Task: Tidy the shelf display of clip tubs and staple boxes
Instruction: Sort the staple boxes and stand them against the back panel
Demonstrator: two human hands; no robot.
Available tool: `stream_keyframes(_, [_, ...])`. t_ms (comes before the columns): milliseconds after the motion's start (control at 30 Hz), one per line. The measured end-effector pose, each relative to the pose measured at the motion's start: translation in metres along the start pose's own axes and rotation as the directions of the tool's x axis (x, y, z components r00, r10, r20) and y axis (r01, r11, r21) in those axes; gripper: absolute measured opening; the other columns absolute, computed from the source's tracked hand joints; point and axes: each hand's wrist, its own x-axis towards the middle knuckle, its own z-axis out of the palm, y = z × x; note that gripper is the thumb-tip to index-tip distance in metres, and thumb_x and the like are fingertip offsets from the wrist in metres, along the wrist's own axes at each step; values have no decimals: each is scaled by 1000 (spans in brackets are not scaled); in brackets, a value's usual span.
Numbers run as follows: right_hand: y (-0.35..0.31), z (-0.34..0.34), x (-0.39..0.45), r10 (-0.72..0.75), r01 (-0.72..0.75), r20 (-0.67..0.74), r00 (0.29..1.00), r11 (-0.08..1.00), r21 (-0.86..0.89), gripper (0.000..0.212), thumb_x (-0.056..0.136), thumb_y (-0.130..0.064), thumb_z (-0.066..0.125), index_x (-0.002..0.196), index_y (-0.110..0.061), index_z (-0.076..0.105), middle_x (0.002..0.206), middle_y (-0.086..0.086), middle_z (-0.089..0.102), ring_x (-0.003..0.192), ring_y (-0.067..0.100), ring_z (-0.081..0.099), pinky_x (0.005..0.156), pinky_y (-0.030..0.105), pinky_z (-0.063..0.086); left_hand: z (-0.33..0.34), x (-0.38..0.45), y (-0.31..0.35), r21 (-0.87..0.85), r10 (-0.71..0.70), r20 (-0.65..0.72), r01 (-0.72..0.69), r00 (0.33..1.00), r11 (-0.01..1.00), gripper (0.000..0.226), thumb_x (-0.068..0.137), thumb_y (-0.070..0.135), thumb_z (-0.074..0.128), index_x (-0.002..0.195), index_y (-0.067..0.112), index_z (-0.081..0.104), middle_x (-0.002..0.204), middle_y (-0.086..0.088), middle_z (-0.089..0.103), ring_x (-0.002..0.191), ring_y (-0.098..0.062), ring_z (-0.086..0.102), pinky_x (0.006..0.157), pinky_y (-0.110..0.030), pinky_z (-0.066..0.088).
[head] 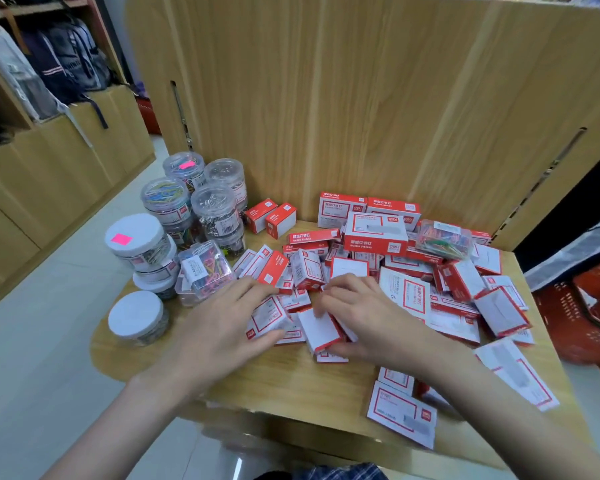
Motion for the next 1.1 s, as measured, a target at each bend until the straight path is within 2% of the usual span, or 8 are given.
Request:
stream_keyframes(100, [-2, -20, 8, 71, -61, -18, 997, 941, 334, 36, 74, -29, 71, 103, -20, 51, 111, -2, 46, 103, 11, 39, 86, 23, 36, -14, 6, 3, -47, -38, -107, 33, 994, 998, 52, 79, 55, 47, 113, 18, 58, 101, 6, 58, 92, -6, 48, 68, -27, 48])
stream_keyframes(200, [5, -45, 30, 213, -63, -201, 956, 819, 571, 32, 70, -23, 71, 96, -25, 52, 98, -1, 40, 84, 5, 47, 73, 15, 45, -26, 14, 2, -122, -86, -179, 65, 980, 990, 54, 81, 53, 48, 120, 17, 56, 106, 8, 55, 96, -7, 51, 77, -23, 43])
stream_keyframes(300, [26, -61, 75, 346, -194, -281, 895, 870, 454, 36, 69, -25, 77, 100, -22, 60, 91, -4, 40, 75, 4, 47, 71, 17, 39, -34, 22, -1, -134, -95, -221, 66, 971, 989, 53, 81, 49, 51, 122, 16, 55, 108, 7, 54, 98, -13, 51, 83, -21, 38])
stream_keyframes(433, [52, -59, 131, 487, -470, -32, 873, 857, 212, 50, 71, -27, 75, 111, -8, 52, 98, 6, 55, 94, 24, 54, 66, 21, 32, -40, 31, -4, -162, -129, -242, 91, 962, 983, 50, 82, 46, 49, 126, 23, 52, 112, 12, 53, 99, -16, 49, 84, -18, 34])
stream_keyframes(567, [55, -38, 159, 462, -460, -1, 887, 884, 86, 38, 71, -19, 74, 97, -2, 52, 100, 18, 60, 92, 34, 57, 65, 30, 37, -38, 36, -11, -213, -188, -242, 137, 952, 967, 49, 82, 38, 56, 128, 25, 50, 116, 15, 52, 103, -14, 51, 86, -21, 40])
stream_keyframes(700, [55, -27, 164, 427, -426, 9, 904, 900, 94, 46, 71, -22, 75, 107, -2, 54, 108, 17, 53, 98, 33, 56, 77, 31, 43, -36, 39, -16, -245, -203, -246, 142, 948, 959, 54, 82, 47, 51, 128, 20, 51, 117, 11, 53, 106, -6, 49, 85, -25, 44])
stream_keyframes(967, [57, -41, 133, 362, -298, -103, 927, 872, 388, 16, 81, -7, 61, 97, -7, 65, 97, 9, 67, 93, 20, 64, 85, 35, 51, -23, 56, -20, -281, -234, -201, 172, 951, 944, 51, 86, 29, 61, 134, 19, 45, 118, 13, 46, 110, -3, 47, 90, -30, 46])
stream_keyframes(1100, [42, -68, 116, 137, -157, 88, 987, 658, 736, 32, 78, -5, 70, 107, -14, 59, 104, -3, 65, 91, 11, 64, 79, 23, 53, -16, 69, -17, -349, -221, -191, 145, 956, 926, 51, 86, 30, 58, 133, 16, 45, 118, 11, 45, 112, -6, 48, 91, -35, 47])
